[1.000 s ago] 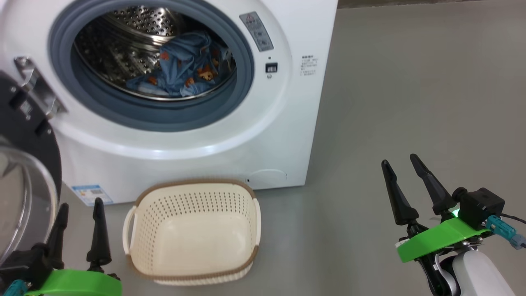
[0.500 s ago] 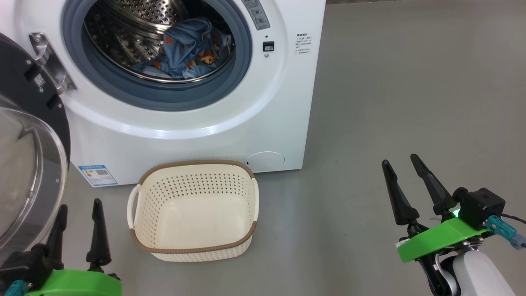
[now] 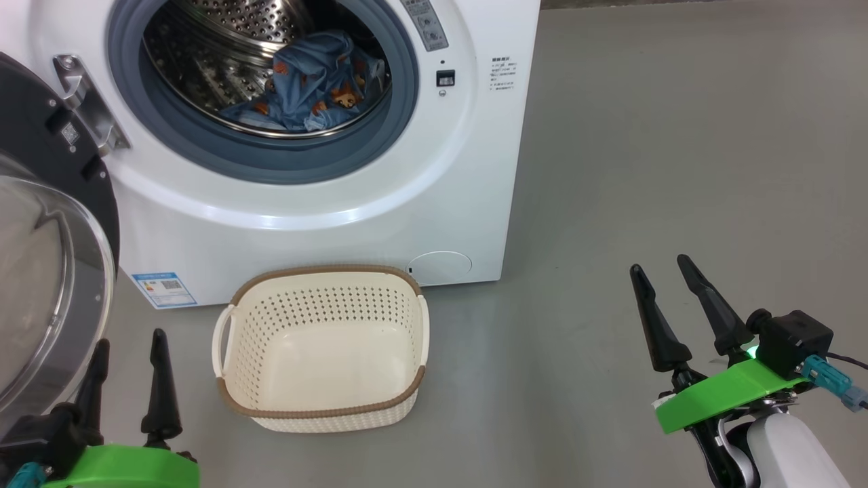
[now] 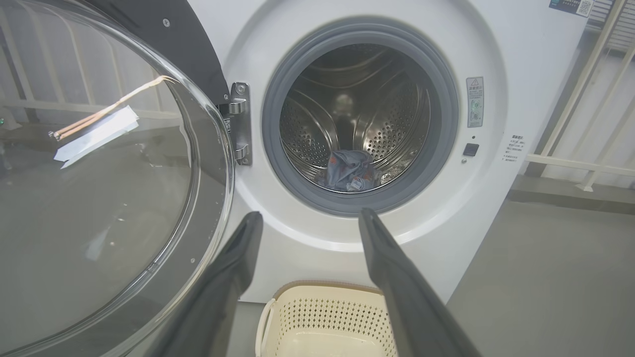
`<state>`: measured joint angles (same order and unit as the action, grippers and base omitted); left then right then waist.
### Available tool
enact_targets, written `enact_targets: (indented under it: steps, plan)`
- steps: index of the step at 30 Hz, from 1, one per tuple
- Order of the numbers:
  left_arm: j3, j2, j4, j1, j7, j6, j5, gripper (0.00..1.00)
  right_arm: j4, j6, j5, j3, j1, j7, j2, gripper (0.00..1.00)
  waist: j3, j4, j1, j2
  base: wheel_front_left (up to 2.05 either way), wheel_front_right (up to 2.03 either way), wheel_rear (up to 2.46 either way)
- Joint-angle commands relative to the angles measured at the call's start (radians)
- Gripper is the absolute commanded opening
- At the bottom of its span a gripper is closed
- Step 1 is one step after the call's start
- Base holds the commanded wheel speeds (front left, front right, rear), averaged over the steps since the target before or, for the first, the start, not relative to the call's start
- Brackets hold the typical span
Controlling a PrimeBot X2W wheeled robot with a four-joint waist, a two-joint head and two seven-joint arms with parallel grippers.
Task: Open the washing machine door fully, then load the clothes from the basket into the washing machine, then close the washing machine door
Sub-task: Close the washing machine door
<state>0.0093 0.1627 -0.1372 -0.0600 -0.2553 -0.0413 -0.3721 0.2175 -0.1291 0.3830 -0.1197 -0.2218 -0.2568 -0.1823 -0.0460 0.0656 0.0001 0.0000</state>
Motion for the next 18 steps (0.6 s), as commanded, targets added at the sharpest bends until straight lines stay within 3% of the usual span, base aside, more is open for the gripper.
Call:
enact_targets:
  steps: [1, 18]
  plan:
    - [0.04, 0.016, 0.019, -0.02, -0.006, -0.006, 0.014, 1.0, -0.021, -0.002, 0.011, -0.021, 0.007, -0.005, -0.003, 1.0, 0.0, -0.001, -0.0001, 0.0, 0.0, 0.0, 0.0]
    - [0.044, 0.005, 0.007, -0.019, -0.006, 0.001, 0.013, 1.0, -0.014, -0.002, 0.014, -0.022, 0.01, -0.005, -0.004, 1.0, 0.011, -0.031, -0.0001, 0.0, 0.0, 0.0, 0.0]
